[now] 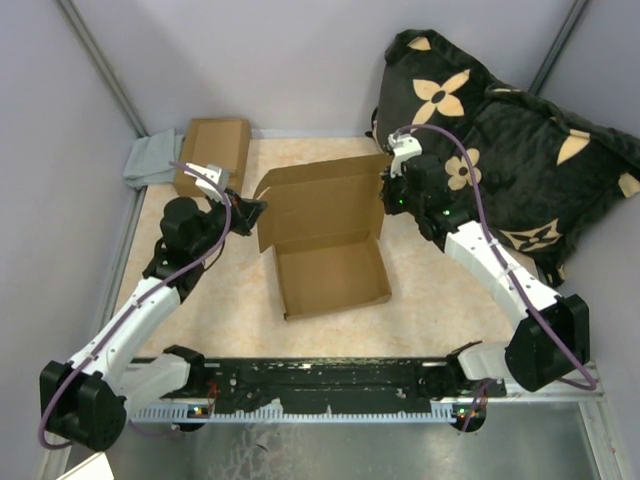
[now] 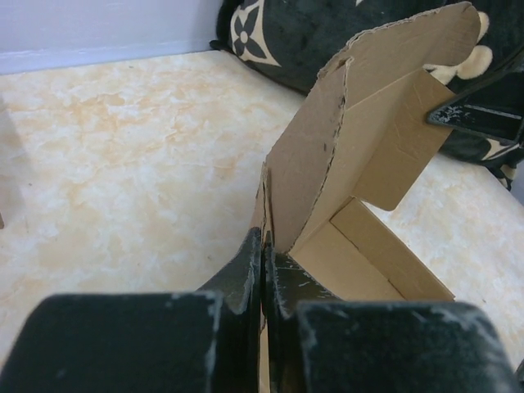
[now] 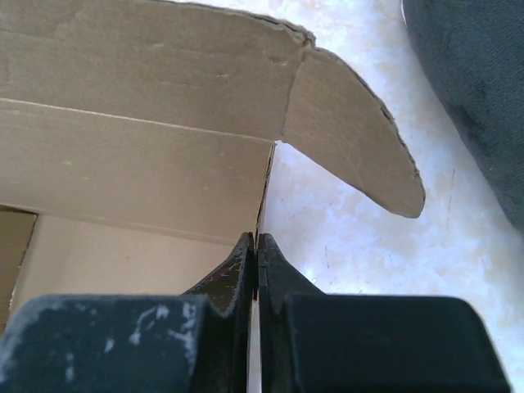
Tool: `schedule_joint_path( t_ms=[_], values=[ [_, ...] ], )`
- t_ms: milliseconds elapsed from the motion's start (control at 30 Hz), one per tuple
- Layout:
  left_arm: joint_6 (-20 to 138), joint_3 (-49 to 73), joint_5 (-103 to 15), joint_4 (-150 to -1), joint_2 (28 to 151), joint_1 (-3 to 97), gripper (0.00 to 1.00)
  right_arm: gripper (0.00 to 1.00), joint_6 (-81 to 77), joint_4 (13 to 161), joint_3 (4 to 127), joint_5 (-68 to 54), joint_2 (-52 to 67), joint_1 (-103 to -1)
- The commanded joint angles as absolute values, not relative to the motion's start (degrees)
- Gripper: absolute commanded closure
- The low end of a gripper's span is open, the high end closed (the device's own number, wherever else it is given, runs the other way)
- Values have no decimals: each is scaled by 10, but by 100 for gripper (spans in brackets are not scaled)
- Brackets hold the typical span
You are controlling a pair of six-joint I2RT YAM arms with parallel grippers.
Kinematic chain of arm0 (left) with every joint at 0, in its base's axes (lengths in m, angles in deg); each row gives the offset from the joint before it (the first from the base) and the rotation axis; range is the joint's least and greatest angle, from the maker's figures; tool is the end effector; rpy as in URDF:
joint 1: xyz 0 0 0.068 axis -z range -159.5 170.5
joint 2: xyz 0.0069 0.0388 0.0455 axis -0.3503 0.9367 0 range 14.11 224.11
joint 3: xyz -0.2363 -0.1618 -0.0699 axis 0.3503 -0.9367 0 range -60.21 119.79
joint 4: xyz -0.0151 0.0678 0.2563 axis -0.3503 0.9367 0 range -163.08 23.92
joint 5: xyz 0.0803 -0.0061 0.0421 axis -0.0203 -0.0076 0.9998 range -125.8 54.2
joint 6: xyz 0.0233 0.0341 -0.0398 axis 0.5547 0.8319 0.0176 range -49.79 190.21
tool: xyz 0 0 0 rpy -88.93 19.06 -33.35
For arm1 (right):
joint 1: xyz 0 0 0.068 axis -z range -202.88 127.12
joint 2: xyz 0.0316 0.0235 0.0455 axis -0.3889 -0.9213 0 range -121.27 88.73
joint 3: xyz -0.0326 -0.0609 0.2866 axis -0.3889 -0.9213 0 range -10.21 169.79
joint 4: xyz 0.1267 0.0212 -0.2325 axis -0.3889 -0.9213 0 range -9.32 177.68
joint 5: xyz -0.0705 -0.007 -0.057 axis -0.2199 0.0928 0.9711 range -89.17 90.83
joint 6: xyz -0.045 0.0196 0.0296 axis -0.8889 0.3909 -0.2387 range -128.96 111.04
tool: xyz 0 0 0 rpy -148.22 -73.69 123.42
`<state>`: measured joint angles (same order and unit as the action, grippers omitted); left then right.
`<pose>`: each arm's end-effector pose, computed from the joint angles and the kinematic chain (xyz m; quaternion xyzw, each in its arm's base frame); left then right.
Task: Fold the paper box
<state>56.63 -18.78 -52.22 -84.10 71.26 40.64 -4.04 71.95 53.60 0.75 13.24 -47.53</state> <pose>0.2152 -0.0910 0.3353 0.1383 0.7212 -0.2950 0.6113 0.2784 0.1279 0.3466 -0.1467 0.8418 0.1331 0.5022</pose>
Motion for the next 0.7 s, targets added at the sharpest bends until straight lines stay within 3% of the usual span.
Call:
schedule_joint_path(
  t_ms=[0,667],
  values=[
    [536,-182,-518,-889,732,412,97,100,5,757,563,-18,140,-481],
    [498,-102,-444,-936,839,425,84,100,-30,1086,410,138,163,-568]
  ],
)
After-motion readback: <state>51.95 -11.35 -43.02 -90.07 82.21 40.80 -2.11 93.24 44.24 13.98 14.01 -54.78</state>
